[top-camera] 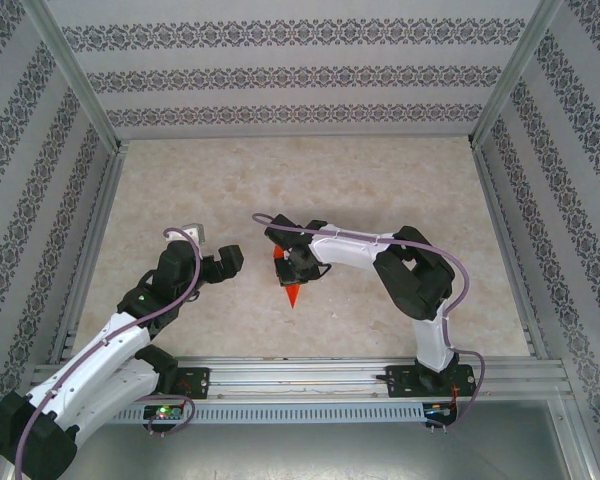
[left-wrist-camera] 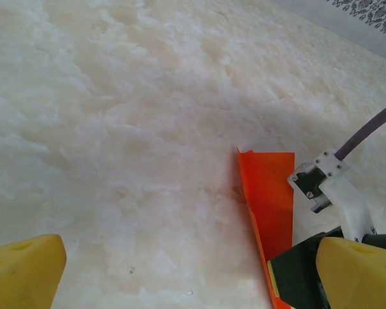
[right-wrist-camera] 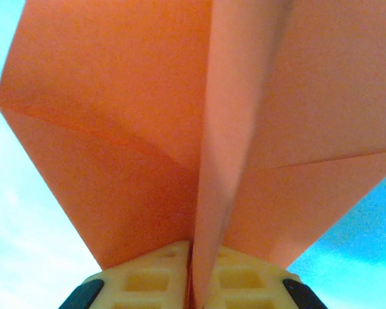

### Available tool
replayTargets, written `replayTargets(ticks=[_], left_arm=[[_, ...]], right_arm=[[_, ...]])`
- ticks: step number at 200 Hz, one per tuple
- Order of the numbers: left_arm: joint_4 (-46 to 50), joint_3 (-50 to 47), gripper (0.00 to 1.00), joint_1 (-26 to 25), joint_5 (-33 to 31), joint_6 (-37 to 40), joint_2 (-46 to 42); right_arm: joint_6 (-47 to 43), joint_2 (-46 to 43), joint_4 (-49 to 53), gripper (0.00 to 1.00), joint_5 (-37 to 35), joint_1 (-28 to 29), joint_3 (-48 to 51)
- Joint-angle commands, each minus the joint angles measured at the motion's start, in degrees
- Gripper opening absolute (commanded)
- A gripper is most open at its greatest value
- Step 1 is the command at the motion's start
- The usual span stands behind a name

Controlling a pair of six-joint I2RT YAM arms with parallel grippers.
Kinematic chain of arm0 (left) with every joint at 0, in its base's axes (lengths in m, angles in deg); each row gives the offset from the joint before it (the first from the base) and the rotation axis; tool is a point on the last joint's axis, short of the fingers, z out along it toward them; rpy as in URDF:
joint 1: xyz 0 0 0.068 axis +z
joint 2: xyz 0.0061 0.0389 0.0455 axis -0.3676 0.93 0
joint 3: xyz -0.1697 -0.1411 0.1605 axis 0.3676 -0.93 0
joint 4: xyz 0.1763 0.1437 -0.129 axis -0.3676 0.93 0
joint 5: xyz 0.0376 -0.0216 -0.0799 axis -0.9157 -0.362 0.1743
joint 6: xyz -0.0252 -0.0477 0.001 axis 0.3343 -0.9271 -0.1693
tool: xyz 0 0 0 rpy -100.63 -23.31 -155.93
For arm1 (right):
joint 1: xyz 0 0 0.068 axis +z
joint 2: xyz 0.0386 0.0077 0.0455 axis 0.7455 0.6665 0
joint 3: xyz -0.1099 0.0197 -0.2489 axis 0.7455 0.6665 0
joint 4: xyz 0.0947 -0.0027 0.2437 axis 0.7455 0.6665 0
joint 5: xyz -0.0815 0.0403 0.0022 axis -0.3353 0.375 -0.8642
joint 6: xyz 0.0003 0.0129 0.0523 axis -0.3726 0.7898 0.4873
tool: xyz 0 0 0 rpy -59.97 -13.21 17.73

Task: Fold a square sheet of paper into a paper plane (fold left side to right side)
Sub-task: Pick up the paper plane at the center of the table, then place the paper plane at the center of the table.

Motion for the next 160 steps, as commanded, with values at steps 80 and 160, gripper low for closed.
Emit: replayTargets(ticks=[80, 160], left_arm=[[5.06, 0.02, 1.00, 1.18, -0.77, 1.65, -5.31], [5.84, -2.03, 1.00, 1.39, 1.79, -0.06, -6.87]], right_arm=[[-6.74, -2.11, 9.45, 0.01, -5.92, -9.31, -10.02], [-10.84, 12.96, 20.14, 0.00, -10.46, -18.27, -31.14]])
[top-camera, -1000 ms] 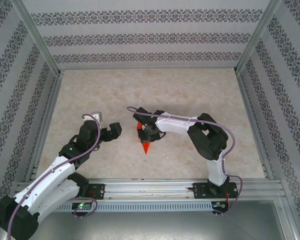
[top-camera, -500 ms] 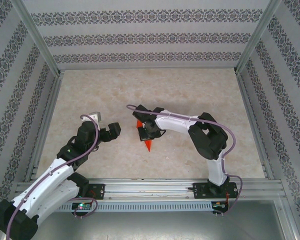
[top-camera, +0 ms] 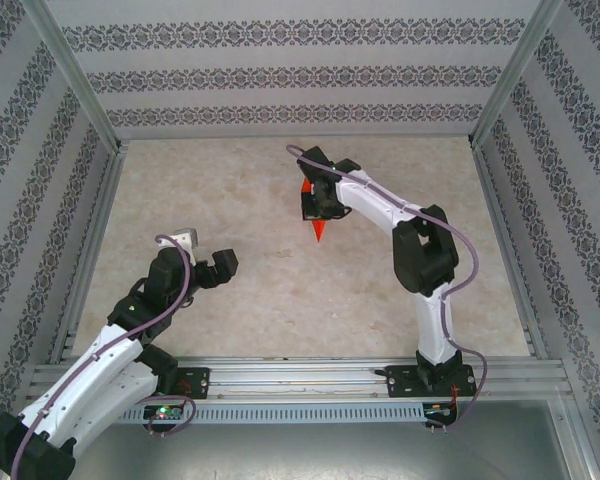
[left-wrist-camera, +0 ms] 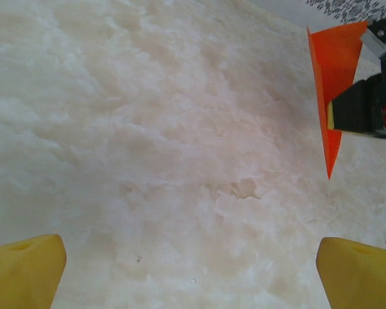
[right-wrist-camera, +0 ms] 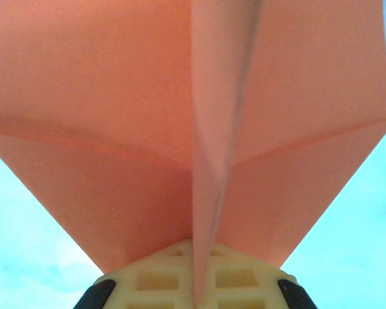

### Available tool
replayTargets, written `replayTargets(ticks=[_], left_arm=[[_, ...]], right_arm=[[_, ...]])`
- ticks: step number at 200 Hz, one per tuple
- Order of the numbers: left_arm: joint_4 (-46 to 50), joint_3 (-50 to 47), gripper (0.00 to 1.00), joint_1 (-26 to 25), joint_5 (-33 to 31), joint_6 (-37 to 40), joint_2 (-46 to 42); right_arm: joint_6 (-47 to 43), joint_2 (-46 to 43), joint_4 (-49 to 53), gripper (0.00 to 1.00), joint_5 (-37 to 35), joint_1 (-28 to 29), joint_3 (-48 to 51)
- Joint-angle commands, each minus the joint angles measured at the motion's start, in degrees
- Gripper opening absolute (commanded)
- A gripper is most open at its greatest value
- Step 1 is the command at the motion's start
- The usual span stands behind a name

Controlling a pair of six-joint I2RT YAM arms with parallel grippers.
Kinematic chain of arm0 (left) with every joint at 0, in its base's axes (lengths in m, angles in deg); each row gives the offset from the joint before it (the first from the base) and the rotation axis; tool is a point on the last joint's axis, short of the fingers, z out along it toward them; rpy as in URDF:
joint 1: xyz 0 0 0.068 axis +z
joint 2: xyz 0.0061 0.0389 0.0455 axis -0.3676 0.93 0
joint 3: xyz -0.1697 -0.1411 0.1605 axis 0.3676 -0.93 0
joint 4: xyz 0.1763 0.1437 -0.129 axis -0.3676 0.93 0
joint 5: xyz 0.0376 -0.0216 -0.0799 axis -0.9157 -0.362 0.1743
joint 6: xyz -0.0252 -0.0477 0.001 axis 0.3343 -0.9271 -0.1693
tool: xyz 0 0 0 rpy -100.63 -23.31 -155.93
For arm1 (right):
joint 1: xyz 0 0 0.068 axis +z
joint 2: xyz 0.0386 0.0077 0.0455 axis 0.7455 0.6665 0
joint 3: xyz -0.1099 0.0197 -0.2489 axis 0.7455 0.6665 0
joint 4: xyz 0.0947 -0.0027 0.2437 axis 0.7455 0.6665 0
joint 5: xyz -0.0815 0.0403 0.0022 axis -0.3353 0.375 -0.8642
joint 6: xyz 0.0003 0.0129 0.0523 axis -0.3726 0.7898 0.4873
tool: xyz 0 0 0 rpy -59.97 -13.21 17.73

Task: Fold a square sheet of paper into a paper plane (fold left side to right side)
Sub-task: Place the paper plane at the center of the table.

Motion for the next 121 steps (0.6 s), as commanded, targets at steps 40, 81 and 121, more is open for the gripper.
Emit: replayTargets(ticks=[40, 81, 121], left_arm=[[1.58, -1.57, 1.00, 0.97, 2.20, -1.38, -0.47], [1.99, -1.75, 1.00, 0.97, 2.49, -1.83, -0.38], [2.26, -1.30, 1.00, 0.99, 2.31, -1.58, -0.22]], right_arm=[[-0.71, 10.68, 12.81, 0.00, -3.90, -1.39, -13.38], [-0.98, 12.97, 15.51, 0.00, -4.82, -1.45, -16.15], [0.02, 13.98, 14.89, 0.00, -4.35, -1.55, -16.19]])
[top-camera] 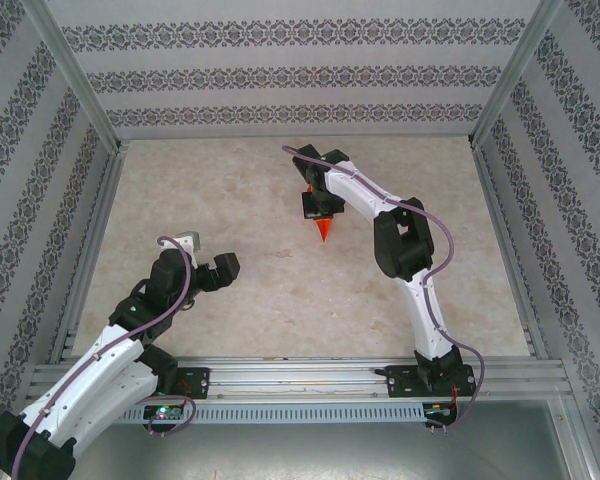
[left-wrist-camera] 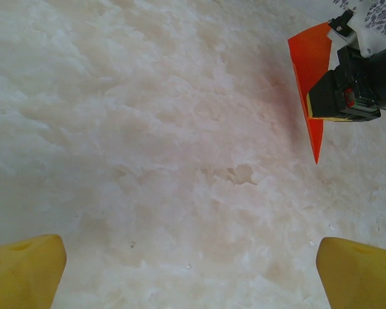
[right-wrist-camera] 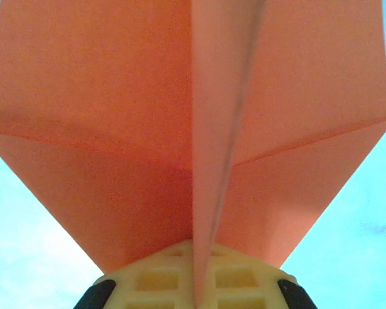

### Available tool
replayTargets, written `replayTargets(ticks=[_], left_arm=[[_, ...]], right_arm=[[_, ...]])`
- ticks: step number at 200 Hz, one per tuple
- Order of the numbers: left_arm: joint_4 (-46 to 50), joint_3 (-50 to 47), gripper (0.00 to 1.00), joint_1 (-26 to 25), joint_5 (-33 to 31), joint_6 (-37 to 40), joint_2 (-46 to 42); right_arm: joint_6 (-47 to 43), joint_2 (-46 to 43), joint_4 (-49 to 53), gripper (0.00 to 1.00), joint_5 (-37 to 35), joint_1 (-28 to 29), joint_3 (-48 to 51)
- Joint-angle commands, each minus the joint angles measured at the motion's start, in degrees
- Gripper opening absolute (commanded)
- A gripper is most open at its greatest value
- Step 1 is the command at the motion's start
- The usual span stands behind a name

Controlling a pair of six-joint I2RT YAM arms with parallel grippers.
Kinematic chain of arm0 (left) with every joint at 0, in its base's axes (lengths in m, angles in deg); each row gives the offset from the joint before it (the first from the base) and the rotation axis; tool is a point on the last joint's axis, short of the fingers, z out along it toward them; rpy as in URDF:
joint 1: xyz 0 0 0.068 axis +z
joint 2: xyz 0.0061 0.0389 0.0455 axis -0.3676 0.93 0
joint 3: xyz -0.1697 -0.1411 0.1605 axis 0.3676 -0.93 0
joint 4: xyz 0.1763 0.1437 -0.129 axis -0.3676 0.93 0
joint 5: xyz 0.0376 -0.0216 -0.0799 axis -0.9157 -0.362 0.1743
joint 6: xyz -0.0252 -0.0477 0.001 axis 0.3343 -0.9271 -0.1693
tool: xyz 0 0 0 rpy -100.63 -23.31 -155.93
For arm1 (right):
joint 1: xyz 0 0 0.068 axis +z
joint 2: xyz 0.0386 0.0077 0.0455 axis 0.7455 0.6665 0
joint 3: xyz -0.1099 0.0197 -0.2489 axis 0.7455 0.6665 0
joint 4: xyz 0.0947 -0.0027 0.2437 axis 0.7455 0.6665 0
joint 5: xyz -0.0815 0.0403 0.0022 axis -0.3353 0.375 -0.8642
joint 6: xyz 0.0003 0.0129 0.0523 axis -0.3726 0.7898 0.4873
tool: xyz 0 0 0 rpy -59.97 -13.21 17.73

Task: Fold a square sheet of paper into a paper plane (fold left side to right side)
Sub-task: Place the paper plane at the center of the table.

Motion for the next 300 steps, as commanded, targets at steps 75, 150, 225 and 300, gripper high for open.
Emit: replayTargets(ticks=[75, 150, 225, 300], left_arm=[[1.82, -0.11, 1.00, 0.92, 0.57, -0.18, 0.66], [1.47, 0.07, 1.00, 1.05, 0.93, -0.16, 1.73], [1.69, -0.06, 1.00, 1.05, 1.10, -0.09, 1.67], [2.86, 0.22, 1.00, 1.01, 0.59, 0.15, 0.95]], right_arm=[[0.88, 4.23, 0.93, 0.01, -0.85, -0.38, -1.00], [1.46, 4.81, -1.15, 0.05, -0.20, -0.45, 0.95], [1.72, 4.94, -2.41, 0.13, 0.74, -0.54, 2.70], [2.70, 3.20, -4.76, 0.33, 1.24, -0.81, 5.85]])
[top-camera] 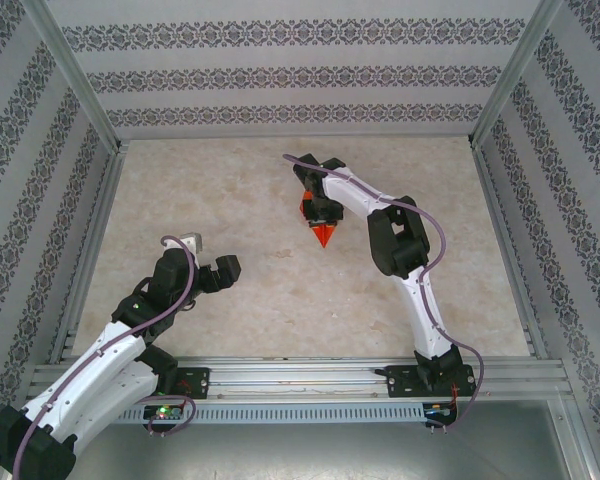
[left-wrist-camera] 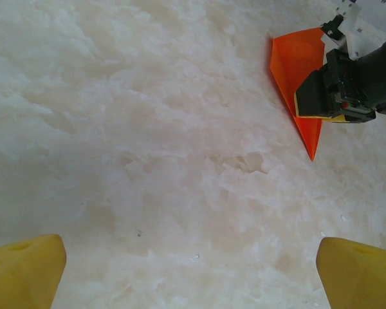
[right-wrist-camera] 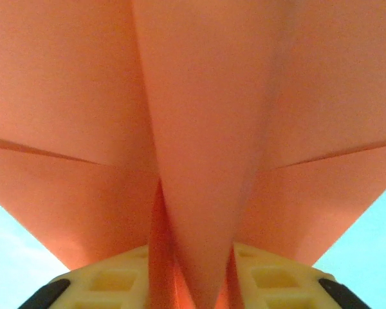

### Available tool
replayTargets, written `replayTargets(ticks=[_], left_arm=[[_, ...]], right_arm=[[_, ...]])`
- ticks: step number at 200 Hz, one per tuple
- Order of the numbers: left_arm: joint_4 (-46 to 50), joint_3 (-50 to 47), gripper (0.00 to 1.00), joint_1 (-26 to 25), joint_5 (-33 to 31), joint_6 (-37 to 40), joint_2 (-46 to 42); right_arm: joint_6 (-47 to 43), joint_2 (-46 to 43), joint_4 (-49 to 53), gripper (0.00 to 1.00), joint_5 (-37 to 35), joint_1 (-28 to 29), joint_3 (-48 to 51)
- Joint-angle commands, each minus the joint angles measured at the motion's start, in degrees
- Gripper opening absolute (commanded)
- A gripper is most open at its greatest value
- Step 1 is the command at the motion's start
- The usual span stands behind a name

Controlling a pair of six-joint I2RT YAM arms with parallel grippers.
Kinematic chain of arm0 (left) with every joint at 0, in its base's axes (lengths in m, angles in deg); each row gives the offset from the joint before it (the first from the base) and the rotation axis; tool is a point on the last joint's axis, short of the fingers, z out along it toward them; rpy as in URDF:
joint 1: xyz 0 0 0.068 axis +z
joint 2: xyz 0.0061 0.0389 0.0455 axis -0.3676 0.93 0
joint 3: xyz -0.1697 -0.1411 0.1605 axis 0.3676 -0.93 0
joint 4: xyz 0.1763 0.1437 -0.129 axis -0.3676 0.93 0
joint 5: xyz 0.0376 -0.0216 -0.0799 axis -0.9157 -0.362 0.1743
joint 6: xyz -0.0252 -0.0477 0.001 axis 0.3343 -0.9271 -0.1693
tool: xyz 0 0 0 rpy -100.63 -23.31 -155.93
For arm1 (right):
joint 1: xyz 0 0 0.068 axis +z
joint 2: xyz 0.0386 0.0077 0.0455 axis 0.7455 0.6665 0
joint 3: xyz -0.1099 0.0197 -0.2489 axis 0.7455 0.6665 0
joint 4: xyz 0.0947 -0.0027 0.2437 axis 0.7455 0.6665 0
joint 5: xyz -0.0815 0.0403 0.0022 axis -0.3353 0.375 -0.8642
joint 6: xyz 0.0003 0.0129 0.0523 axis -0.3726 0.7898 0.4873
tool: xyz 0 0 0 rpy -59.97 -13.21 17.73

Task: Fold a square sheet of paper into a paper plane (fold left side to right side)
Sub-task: Place the paper plane at the center of the table.

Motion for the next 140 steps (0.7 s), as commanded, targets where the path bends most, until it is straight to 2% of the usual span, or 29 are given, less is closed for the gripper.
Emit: replayTargets(ticks=[1, 140], left_arm=[[1.88, 0.19, 1.00, 1.00, 0.10, 0.18, -0.81], [4.18, 2.10, 1.00, 1.01, -0.82, 1.05, -1.23]], right_arm=[[0.80, 0.39, -0.77, 0.33, 0.62, -0.32, 2.60], [0.32, -6.76, -2.98, 0.36, 0.40, -0.31, 6.83]])
